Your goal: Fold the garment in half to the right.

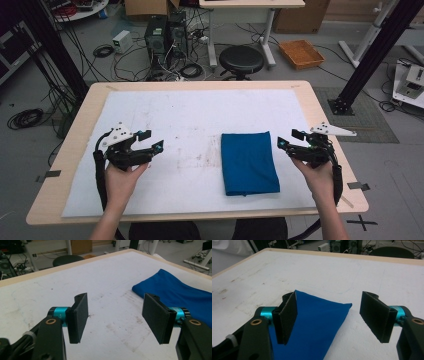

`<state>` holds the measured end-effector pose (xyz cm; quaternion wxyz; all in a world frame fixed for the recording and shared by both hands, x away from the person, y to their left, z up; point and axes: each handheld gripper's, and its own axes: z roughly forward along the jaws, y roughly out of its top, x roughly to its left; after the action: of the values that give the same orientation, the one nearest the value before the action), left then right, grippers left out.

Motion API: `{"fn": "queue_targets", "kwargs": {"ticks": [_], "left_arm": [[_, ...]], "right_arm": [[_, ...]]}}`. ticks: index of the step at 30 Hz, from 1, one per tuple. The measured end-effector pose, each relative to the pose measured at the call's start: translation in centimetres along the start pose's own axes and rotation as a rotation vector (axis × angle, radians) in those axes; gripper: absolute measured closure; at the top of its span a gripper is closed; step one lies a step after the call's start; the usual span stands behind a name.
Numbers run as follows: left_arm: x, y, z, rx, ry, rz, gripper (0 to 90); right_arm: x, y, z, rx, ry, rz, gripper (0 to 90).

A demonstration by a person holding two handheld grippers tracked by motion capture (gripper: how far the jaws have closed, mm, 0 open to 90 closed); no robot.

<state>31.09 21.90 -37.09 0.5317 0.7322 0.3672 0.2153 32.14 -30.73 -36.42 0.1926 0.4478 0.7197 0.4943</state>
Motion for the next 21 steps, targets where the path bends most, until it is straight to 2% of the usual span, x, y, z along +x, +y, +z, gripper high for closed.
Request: {"fn": "queue_targets", "kwargs": {"ticks": [4, 16, 21], "left_arm": [[0.16, -0.09, -0.32, -0.005, 0.008, -0.009, 37.3], [0.19, -0.55, 0.00, 0.028, 0.012, -0.010, 37.3], [0.22, -0.71, -0.14, 0.027, 0.014, -0.015, 37.3]], "right_arm": [[-0.19, -0.09, -0.16, -0.008, -0.006, 0.005, 29.7], [-0.08, -0.27, 0.37, 0.008, -0.001, 0.007, 29.4], [-0.12, -0.26, 0.61, 0.010, 0.001, 0.010, 29.4]]}}
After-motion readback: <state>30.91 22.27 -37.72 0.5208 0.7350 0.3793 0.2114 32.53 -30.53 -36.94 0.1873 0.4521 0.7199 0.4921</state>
